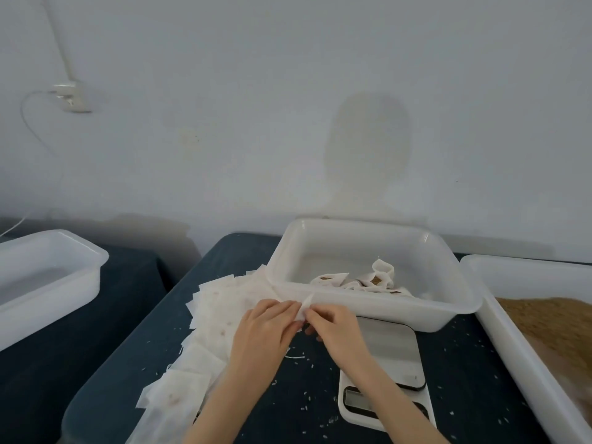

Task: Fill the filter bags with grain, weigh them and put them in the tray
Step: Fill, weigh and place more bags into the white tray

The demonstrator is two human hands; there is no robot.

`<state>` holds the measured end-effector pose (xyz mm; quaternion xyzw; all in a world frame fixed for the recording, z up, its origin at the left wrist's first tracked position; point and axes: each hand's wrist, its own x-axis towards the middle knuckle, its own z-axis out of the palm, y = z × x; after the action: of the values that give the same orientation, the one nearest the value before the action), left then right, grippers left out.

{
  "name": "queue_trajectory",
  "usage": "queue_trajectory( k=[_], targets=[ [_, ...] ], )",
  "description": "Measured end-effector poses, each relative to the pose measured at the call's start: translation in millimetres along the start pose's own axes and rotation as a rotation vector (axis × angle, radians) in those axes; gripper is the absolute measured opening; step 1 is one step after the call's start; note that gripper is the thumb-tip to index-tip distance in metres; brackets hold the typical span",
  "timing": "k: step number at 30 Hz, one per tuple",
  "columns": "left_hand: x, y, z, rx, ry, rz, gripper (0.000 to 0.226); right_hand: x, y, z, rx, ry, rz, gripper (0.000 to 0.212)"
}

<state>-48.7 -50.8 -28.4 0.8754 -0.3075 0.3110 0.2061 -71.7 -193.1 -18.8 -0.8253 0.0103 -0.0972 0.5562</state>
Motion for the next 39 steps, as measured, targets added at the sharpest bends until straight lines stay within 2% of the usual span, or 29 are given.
queue_trajectory(
  k=[7,12,14,18,22,27,30,33,36,39],
  targets=[
    [-4.7,12.4,9.1,0.061,-0.001,0.083,0.037,-2.9,4.0,-15.9,0.013,-0.023,0.052,0.028],
    [-6.3,21.2,8.3,-0.099,-0.27,-0.143,0.07,-4.9,2.4,-29.6,0.044,-0.039,0.056,0.021],
    [-5.0,24.0,7.1,-0.275,-0.253,-0.206,0.065,-6.1,3.1,-36.9,0.056,-0.051,0.058,0.015],
    [5.9,37.1,2.6,-0.566,-0.162,-0.361,0.025,-9.9,5.3,-49.5,0.005,-0.088,0.02,0.019],
    [15.7,45.5,4.9,-0.668,-0.171,-0.47,0.018,-14.5,7.1,-56.7,0.056,-0.159,0.024,0.023],
    [24.9,57.3,9.6,-0.802,-0.253,-0.533,0.006,-18.1,12.2,-69.1,0.076,-0.168,0.017,0.01],
    [28.7,63.2,12.5,-0.807,-0.278,-0.523,0.01,-20.0,15.4,-76.1,0.075,-0.142,0.022,0.006],
    [31.1,66.1,16.4,-0.807,-0.284,-0.546,0.013,-22.6,18.2,-82.4,0.089,-0.106,0.061,0.01],
    [31.0,70.4,18.1,-0.784,-0.274,-0.486,0.015,-24.8,20.3,-85.0,0.056,-0.068,0.069,0.012],
    [33.2,72.0,19.8,-0.455,-0.241,-0.357,0.017,-27.9,23.2,-86.8,-0.064,0.038,0.1,0.006]
  ],
)
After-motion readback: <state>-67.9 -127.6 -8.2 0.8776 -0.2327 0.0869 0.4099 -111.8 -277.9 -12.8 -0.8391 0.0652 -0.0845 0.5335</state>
